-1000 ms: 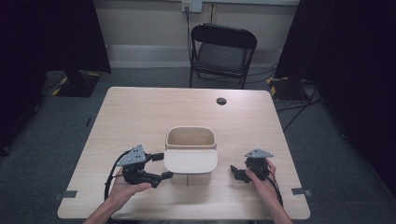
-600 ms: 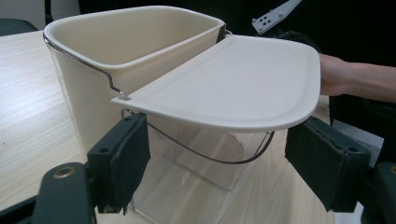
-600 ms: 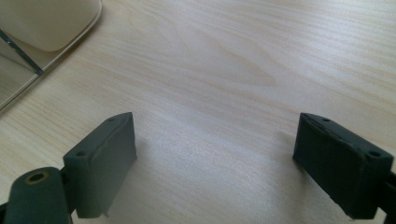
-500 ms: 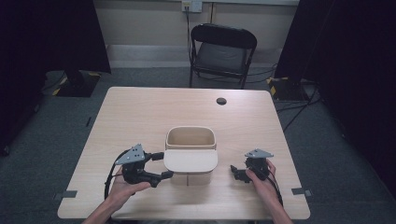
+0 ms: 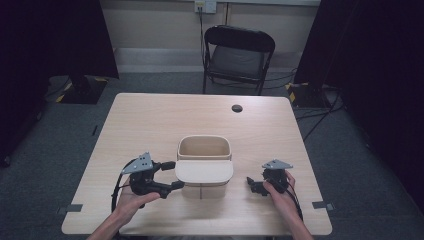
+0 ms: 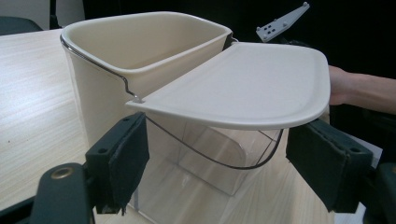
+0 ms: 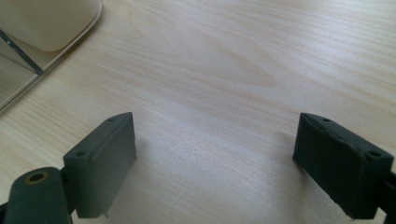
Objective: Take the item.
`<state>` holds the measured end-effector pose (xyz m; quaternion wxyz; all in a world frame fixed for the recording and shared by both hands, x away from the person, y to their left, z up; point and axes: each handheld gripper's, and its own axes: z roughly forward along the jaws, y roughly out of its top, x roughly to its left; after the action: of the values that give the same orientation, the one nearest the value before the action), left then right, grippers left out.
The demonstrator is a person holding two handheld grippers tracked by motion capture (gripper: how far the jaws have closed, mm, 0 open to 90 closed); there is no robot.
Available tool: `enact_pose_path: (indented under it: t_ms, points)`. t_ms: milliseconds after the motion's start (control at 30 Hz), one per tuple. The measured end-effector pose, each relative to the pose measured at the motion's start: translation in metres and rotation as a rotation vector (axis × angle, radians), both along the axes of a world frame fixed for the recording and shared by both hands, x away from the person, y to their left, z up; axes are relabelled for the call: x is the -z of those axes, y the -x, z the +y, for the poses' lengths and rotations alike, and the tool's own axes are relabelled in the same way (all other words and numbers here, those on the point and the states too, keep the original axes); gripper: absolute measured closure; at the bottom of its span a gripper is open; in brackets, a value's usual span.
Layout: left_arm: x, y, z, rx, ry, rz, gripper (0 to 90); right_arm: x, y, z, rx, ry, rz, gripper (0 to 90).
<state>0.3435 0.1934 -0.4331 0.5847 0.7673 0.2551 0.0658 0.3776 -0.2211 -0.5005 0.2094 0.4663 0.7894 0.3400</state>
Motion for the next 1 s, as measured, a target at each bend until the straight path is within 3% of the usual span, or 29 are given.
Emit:
enact_pose_path:
  t_ms: [233, 467, 1000]
  points:
    - [-0.0013, -0.0005, 0.0000, 0.005, 0.033, 0.008, 21.0, 0.0000, 0.0000, 0.0000, 0.000, 0.000, 0.001, 12.3]
    - [-0.0043, -0.0004, -0.0007, 0.001, 0.020, -0.009, 22.1, 0.0000, -0.0001, 0.0000, -0.001, 0.000, 0.000, 12.3]
    - [-0.0089, -0.0032, 0.0002, 0.017, 0.008, -0.008, 23.1, 0.0000, -0.0001, 0.0000, -0.001, 0.001, 0.000, 12.3]
